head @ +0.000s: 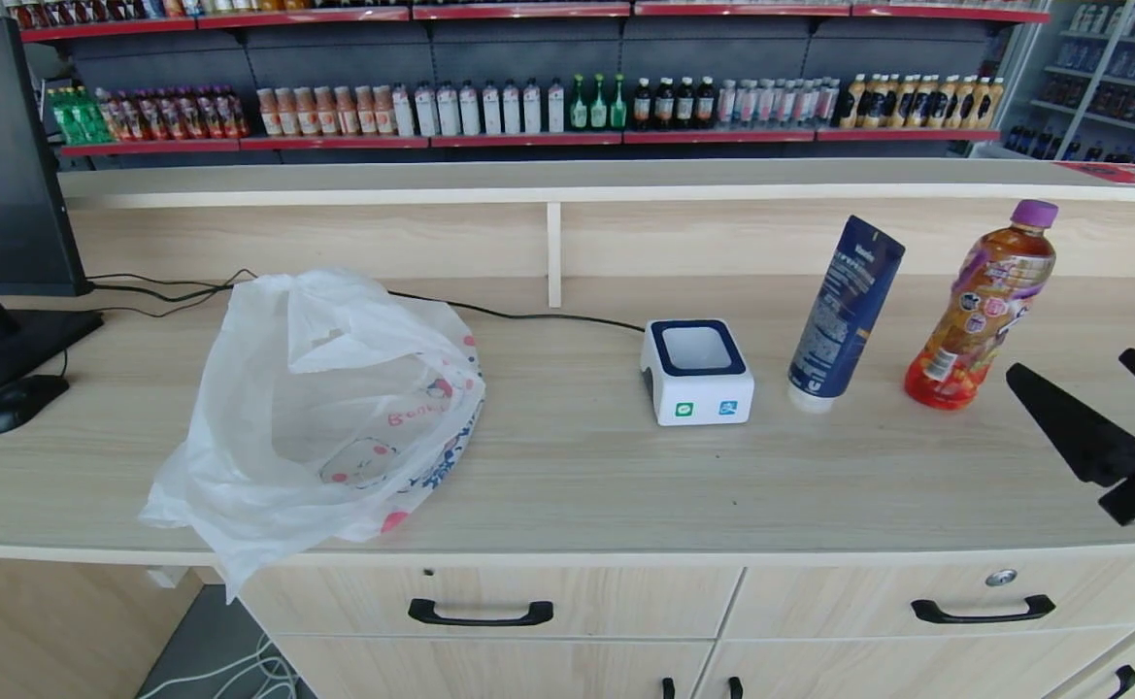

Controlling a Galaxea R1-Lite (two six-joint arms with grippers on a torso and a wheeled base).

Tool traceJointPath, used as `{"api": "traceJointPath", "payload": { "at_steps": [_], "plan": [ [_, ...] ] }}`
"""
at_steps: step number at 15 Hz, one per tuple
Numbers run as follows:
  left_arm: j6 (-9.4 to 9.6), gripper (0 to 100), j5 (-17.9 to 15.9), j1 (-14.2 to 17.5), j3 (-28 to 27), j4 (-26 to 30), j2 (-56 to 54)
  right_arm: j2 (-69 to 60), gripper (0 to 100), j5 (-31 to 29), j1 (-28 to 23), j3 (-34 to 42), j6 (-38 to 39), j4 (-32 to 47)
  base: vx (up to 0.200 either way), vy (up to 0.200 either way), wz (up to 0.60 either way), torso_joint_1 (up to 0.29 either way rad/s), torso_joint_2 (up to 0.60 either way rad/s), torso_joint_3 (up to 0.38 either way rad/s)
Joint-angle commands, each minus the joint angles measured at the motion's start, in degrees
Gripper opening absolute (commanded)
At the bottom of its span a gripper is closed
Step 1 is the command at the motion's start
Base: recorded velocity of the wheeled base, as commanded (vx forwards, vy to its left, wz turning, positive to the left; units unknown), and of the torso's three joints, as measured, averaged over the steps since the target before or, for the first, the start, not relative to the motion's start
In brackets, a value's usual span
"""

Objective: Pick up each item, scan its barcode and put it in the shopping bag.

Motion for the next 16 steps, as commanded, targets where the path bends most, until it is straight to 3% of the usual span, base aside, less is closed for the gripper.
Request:
{"api": "traceJointPath", "payload": {
  "at_steps": [1,7,16],
  "plan": [
    [-0.02,100,0.0,0.0,0.0,0.0,0.1,9.8,100,0.0,3.7,-3.3,0.0,-1.1,0.000,0.000,0.00,0.000,0.00,0.000],
    [-0.02,100,0.0,0.0,0.0,0.0,0.1,15.7,100,-0.1,3.9,-6.8,-0.6,-1.2,0.000,0.000,0.00,0.000,0.00,0.000],
    [-0.02,100,0.0,0.0,0.0,0.0,0.0,30.5,100,-0.2,3.7,-18.9,1.3,-5.0,0.000,0.000,0.00,0.000,0.00,0.000]
  ]
}}
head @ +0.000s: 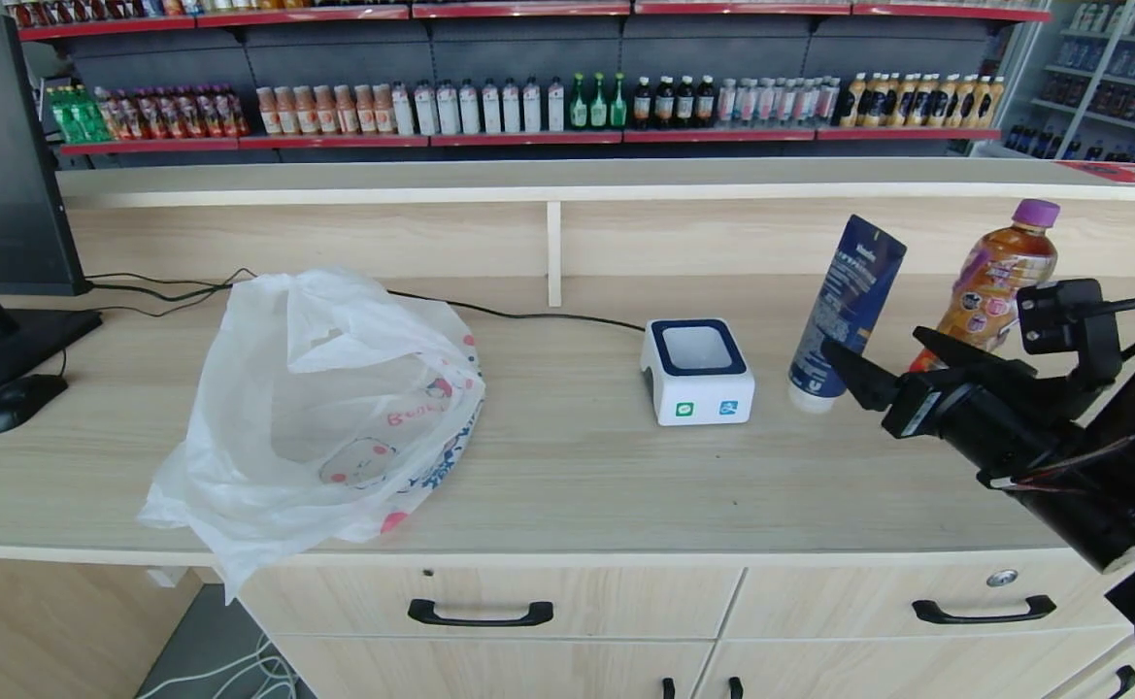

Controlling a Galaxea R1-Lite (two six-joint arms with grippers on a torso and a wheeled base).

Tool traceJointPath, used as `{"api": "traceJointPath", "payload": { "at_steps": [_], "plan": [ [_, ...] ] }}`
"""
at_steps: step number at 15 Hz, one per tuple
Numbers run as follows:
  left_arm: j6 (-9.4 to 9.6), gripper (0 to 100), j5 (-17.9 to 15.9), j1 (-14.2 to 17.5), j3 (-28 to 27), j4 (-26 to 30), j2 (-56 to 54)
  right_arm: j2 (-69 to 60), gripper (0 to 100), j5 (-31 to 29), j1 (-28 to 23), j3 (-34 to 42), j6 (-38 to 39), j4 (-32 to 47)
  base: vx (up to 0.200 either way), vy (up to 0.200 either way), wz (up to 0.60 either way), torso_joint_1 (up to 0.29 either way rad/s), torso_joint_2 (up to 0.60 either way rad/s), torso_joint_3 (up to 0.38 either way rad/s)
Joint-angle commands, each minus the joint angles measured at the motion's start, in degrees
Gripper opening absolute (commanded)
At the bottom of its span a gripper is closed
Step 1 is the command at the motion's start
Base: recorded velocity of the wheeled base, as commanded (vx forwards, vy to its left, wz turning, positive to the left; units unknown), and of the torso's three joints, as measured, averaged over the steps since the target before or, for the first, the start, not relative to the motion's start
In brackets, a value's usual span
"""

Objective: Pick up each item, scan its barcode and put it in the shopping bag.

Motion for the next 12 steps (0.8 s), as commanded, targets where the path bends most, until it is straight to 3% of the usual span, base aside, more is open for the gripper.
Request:
{"api": "traceJointPath", "payload": {
  "at_steps": [1,12],
  "plan": [
    [-0.02,100,0.0,0.0,0.0,0.0,0.0,5.5,100,0.0,-0.2,-3.6,0.2,-1.3,0.000,0.000,0.00,0.000,0.00,0.000],
    [-0.02,100,0.0,0.0,0.0,0.0,0.0,13.5,100,-1.2,-3.5,-11.9,1.1,-2.6,0.000,0.000,0.00,0.000,0.00,0.000]
  ]
}}
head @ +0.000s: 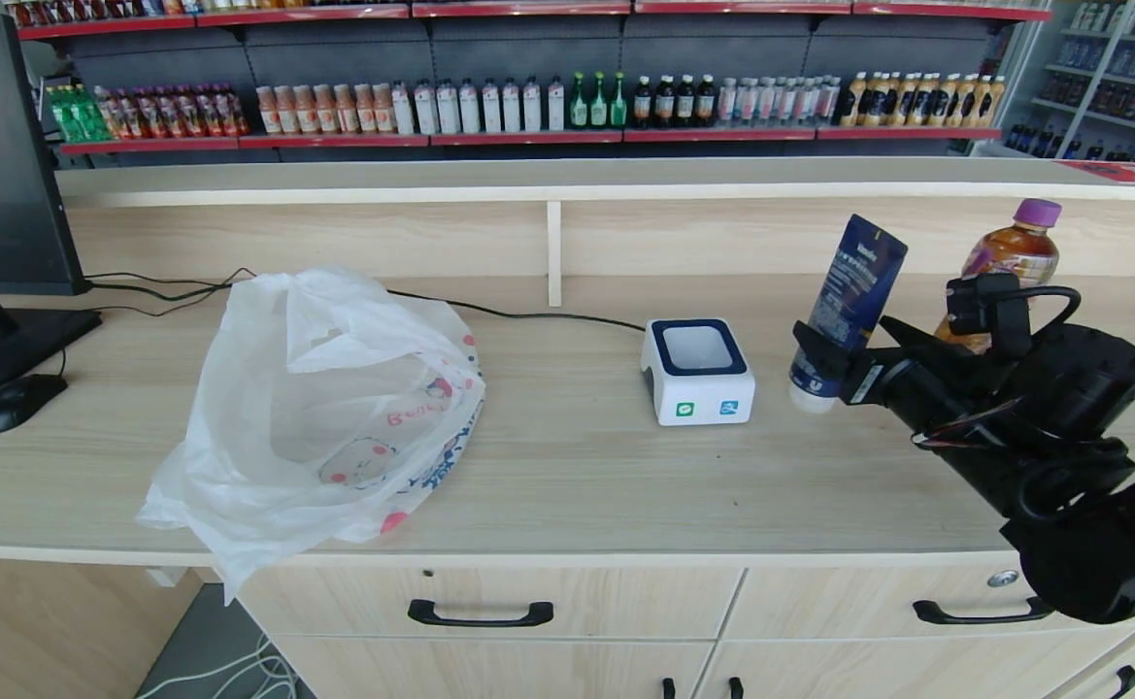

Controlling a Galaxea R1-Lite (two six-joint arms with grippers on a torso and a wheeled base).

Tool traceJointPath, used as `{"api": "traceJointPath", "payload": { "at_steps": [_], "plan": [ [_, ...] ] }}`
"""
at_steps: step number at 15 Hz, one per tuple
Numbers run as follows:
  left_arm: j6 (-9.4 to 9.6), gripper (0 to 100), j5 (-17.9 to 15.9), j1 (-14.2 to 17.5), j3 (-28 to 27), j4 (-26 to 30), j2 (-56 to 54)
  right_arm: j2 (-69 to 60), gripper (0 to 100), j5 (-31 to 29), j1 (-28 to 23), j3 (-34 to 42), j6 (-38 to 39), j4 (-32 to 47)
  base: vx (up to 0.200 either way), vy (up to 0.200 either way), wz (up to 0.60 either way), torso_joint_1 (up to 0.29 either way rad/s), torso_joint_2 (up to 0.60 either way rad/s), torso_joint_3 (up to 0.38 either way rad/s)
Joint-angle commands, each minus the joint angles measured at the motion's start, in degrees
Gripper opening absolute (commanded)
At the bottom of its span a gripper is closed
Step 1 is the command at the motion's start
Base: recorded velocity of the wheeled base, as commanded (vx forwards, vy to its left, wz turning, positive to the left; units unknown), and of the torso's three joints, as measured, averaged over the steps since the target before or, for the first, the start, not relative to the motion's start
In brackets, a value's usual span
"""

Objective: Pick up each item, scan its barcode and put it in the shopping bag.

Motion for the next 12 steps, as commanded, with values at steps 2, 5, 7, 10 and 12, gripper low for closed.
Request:
{"api": "traceJointPath", "payload": {
  "at_steps": [2,5,7,10,12],
  "plan": [
    [-0.02,100,0.0,0.0,0.0,0.0,0.0,2.3,100,0.0,-1.4,-2.6,0.7,0.0,0.000,0.000,0.00,0.000,0.00,0.000],
    [-0.02,100,0.0,0.0,0.0,0.0,0.1,4.5,100,0.0,-1.7,-5.3,1.1,0.0,0.000,0.000,0.00,0.000,0.00,0.000],
    [-0.02,100,0.0,0.0,0.0,0.0,0.0,5.9,100,0.0,-1.9,-6.7,1.2,0.0,0.000,0.000,0.00,0.000,0.00,0.000],
    [-0.02,100,0.0,0.0,0.0,0.0,0.0,6.9,100,0.0,-2.1,-7.8,1.9,0.0,0.000,0.000,0.00,0.000,0.00,0.000],
    [-0.02,100,0.0,0.0,0.0,0.0,0.0,7.2,100,0.0,-2.2,-7.7,2.0,0.0,0.000,0.000,0.00,0.000,0.00,0.000]
  ]
}}
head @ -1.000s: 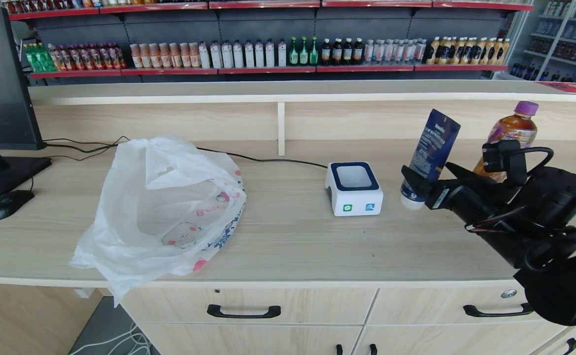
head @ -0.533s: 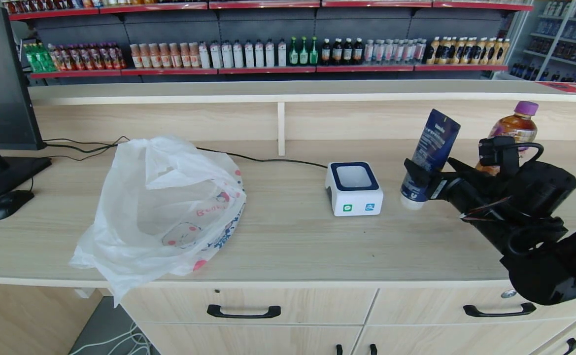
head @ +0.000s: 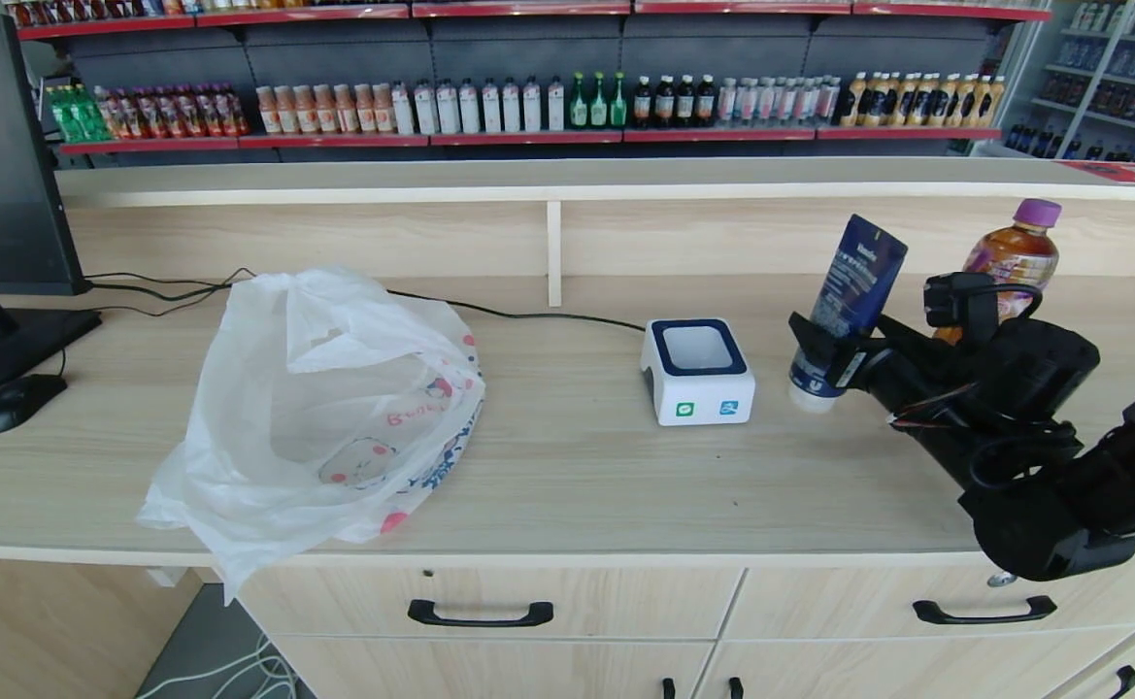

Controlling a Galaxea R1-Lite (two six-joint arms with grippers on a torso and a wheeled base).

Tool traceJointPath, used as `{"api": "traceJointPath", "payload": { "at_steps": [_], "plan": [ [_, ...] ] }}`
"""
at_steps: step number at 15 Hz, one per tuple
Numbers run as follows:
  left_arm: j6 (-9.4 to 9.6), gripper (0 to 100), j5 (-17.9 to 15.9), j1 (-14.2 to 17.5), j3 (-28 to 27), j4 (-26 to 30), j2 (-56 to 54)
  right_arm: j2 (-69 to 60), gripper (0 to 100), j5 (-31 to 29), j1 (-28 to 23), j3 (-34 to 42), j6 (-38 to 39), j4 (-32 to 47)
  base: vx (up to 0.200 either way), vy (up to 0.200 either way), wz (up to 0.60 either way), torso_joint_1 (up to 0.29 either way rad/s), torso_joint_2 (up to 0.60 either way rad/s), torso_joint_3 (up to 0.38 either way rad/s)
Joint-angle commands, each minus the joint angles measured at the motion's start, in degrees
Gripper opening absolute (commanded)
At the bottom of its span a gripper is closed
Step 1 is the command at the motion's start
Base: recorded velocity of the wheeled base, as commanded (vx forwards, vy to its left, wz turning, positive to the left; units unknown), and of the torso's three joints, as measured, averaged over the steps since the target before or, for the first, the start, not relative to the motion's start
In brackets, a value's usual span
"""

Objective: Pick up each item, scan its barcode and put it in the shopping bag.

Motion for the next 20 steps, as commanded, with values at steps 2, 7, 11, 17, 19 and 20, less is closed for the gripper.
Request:
{"api": "traceJointPath", "payload": {
  "at_steps": [2,7,11,17,19,20],
  "plan": [
    [-0.02,100,0.0,0.0,0.0,0.0,0.0,0.8,100,0.0,-0.2,-0.2,0.0,-0.3,0.000,0.000,0.00,0.000,0.00,0.000],
    [-0.02,100,0.0,0.0,0.0,0.0,0.0,1.1,100,0.0,-0.5,0.0,0.2,-0.7,0.000,0.000,0.00,0.000,0.00,0.000],
    [0.07,100,0.0,0.0,0.0,0.0,0.0,1.2,100,0.0,-0.5,0.1,0.3,-0.7,0.000,0.000,0.00,0.000,0.00,0.000],
    [0.07,100,0.0,0.0,0.0,0.0,0.0,1.2,0,0.0,-0.5,0.4,0.4,-1.1,0.000,0.000,0.00,0.000,0.00,0.000],
    [0.07,100,0.0,0.0,0.0,0.0,0.0,1.2,0,0.0,-0.5,0.7,0.4,-1.2,0.000,0.000,0.00,0.000,0.00,0.000],
    [0.07,100,0.0,0.0,0.0,0.0,0.0,1.1,0,0.1,-0.4,0.9,0.4,-1.2,0.000,0.000,0.00,0.000,0.00,0.000]
  ]
}}
